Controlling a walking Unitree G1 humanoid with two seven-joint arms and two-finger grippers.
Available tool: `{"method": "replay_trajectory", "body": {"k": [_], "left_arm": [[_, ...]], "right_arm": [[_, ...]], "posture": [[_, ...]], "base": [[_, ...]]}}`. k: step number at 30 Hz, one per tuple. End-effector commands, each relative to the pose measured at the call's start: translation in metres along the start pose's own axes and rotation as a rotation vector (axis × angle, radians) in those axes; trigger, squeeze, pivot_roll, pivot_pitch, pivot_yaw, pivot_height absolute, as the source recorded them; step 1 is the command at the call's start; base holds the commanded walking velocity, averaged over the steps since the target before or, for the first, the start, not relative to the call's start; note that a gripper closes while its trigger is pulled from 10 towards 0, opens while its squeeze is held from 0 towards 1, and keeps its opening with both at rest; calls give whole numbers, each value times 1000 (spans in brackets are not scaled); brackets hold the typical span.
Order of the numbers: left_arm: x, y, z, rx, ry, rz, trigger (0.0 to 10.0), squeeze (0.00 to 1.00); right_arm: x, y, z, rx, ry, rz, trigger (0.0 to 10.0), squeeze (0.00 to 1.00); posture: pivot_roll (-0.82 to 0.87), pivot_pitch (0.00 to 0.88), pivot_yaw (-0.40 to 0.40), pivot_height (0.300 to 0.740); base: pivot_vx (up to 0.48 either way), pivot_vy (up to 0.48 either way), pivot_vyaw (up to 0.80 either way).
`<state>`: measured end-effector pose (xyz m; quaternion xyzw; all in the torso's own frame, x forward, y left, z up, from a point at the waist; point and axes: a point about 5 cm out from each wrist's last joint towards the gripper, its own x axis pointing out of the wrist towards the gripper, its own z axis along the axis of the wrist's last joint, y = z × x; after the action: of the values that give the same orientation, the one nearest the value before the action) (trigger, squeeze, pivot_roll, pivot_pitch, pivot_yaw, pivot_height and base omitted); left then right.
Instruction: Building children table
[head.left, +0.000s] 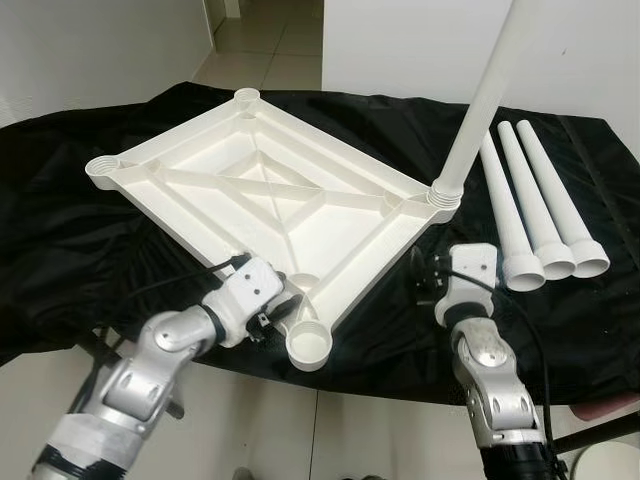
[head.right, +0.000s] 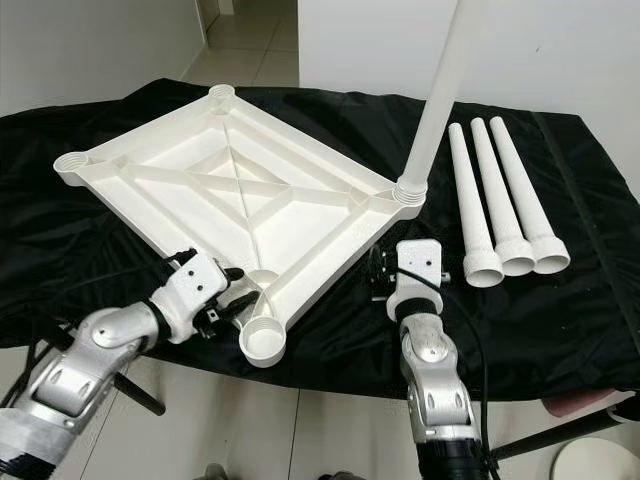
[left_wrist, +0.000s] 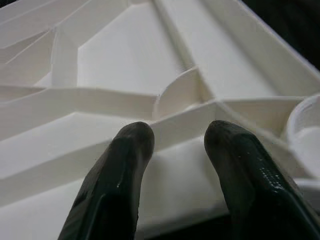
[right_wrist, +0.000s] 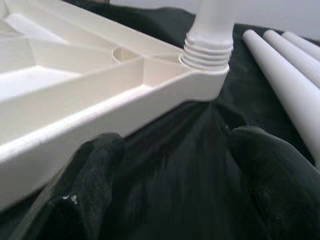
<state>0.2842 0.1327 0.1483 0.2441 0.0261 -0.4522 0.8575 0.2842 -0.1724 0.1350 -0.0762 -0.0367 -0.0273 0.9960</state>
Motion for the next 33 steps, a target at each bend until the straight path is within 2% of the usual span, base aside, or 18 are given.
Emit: {"method": "replay_trajectory", "body": {"k": [1, 3, 4, 8, 9, 14, 17, 18, 19, 20, 21, 22, 23, 24, 25, 28, 30, 33], "left_arm": [[-6, 8, -4, -4, 7, -39, 10000, 592], [-7, 10, -5, -4, 9, -42, 10000, 592], [-8, 12, -4, -2, 8, -69, 10000, 1000], [-8, 18, -5, 28, 20, -78, 10000, 1000], [-6, 23, -5, 53, 30, -85, 10000, 0], [0, 29, -5, 113, 42, -105, 10000, 0], [0, 29, -5, 113, 42, -105, 10000, 0], [-2, 31, -3, 78, 18, -123, 10000, 0], [-6, 32, -1, 2, -16, -168, 10000, 0], [-6, 32, -1, 2, -16, -168, 10000, 0], [-11, 32, 2, -51, -49, -215, 10000, 0], [-11, 32, 2, -51, -49, -215, 10000, 0], [-17, 28, 4, -124, -75, -294, 10000, 0], [-17, 28, 4, -124, -75, -294, 10000, 0], [-26, 19, 4, -178, -80, -403, 10000, 0], [-29, 15, 1, -179, -69, -454, 10000, 0], [-32, 11, -8, -161, -5, -504, 10000, 0], [-32, 11, -13, -139, 23, -512, 10000, 0]], "right_arm": [[-3, 3, 0, 1, -12, 16, 10000, 0], [-3, 4, 0, 0, -13, 18, 10000, 0], [-4, 3, 0, -2, -14, 19, 10000, 0], [-5, 1, 0, -6, -15, 18, 10000, 0], [-7, -1, 0, -12, -16, 17, 10000, 0], [-11, -5, -1, -23, -14, 11, 10000, 0], [-11, -5, -1, -23, -14, 11, 10000, 0], [-11, -6, 0, -29, -17, 7, 10000, 0], [-12, -7, 0, -34, -19, 5, 10000, 0], [-12, -7, 0, -34, -19, 5, 10000, 0], [-14, -9, 0, -40, -21, 1, 10000, 0], [-14, -9, 0, -40, -21, 1, 10000, 0], [-16, -11, -1, -47, -16, -7, 10000, 0], [-16, -11, -1, -47, -16, -7, 10000, 0], [-19, -14, -4, -53, -9, -15, 10000, 0], [-21, -14, -4, -55, -7, -16, 10000, 0], [-21, -14, -5, -62, -7, -11, 10000, 0], [-20, -14, -5, -64, -7, -12, 10000, 0]], "posture": [[23, 19, 32, 740], [23, 19, 32, 740], [1, 26, 45, 740], [-2, 25, 52, 740], [-6, 28, 60, 740], [-14, 28, 55, 740], [-14, 28, 55, 740], [-39, 20, 64, 740], [-47, 13, 67, 740], [-47, 13, 67, 740], [-47, 13, 67, 740], [-47, 13, 67, 740], [-55, 11, 72, 740], [-55, 11, 72, 740], [-57, 12, 75, 740], [-56, 12, 78, 740], [-57, 12, 80, 740], [-56, 5, 86, 740]], "base": [[0, 0, 0], [0, 0, 0], [0, 0, 0], [0, 0, 0], [0, 0, 0], [0, 0, 0], [0, 0, 0], [0, 0, 0], [0, 0, 0], [0, 0, 0], [0, 0, 0], [0, 0, 0], [0, 0, 0], [0, 0, 0], [0, 0, 0], [0, 0, 0], [0, 0, 0], [0, 0, 0]]}}
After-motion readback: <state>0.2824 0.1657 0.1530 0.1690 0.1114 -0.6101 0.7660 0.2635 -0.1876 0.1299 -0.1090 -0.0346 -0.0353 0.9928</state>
